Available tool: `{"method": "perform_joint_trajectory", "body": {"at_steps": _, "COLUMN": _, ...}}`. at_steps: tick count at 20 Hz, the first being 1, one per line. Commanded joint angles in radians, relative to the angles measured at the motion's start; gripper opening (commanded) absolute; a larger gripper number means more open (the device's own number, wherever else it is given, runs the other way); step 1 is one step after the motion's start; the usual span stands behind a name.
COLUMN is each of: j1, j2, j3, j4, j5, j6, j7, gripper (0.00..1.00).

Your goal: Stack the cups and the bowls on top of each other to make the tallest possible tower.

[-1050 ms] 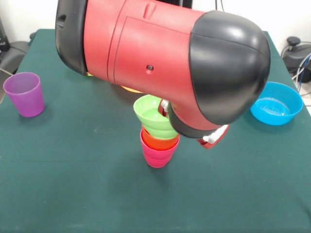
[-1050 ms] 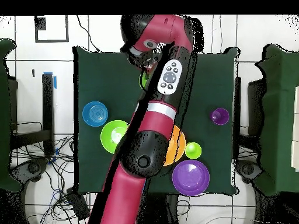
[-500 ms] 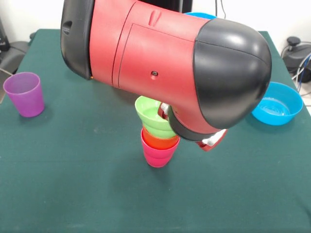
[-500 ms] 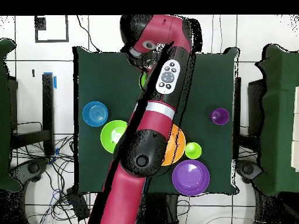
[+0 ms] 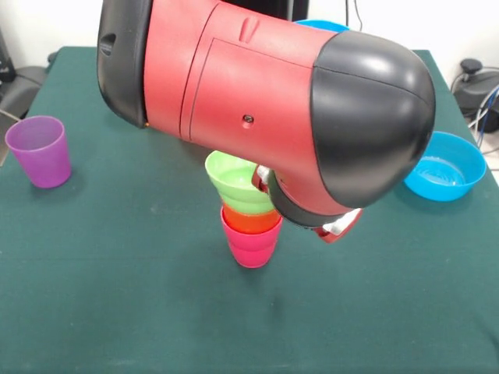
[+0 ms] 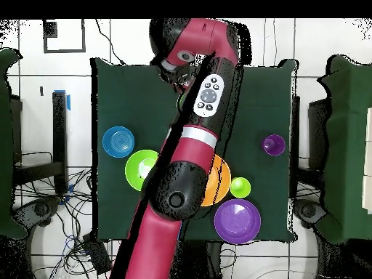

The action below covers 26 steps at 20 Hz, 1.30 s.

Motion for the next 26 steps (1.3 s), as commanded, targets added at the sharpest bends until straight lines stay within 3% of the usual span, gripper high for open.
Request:
{"method": "perform_joint_trajectory", "body": {"at_steps": 1, "j1": -0.008, "j2": 0.003, "j3": -0.023, "j4": -0.024, "j5": -0.005, "j6": -0.018, "j7": -0.151, "gripper": 1.00}}
{"method": "perform_joint_trajectory", "body": {"at_steps": 7, "j1": -0.003, "j2": -0.001, "j3": -0.023, "j4": -0.019, "j5": -0.017, "j6": -0.042, "j7": -0.134, "gripper": 1.00}}
{"method": "perform_joint_trajectory", "body": {"at_steps": 17, "j1": 0.023, "j2": -0.023, "j3": 0.051, "j4": 0.007, "j5": -0.045, "j6": -0.096, "j7": -0.100, "gripper": 1.00}}
{"method": "perform_joint_trajectory", "body": {"at_steps": 26, "j1": 0.029, "j2": -0.066, "j3": 0.049, "j4": 0.008, "j5": -0.061, "j6": -0.076, "j7": -0.102, "gripper": 1.00}}
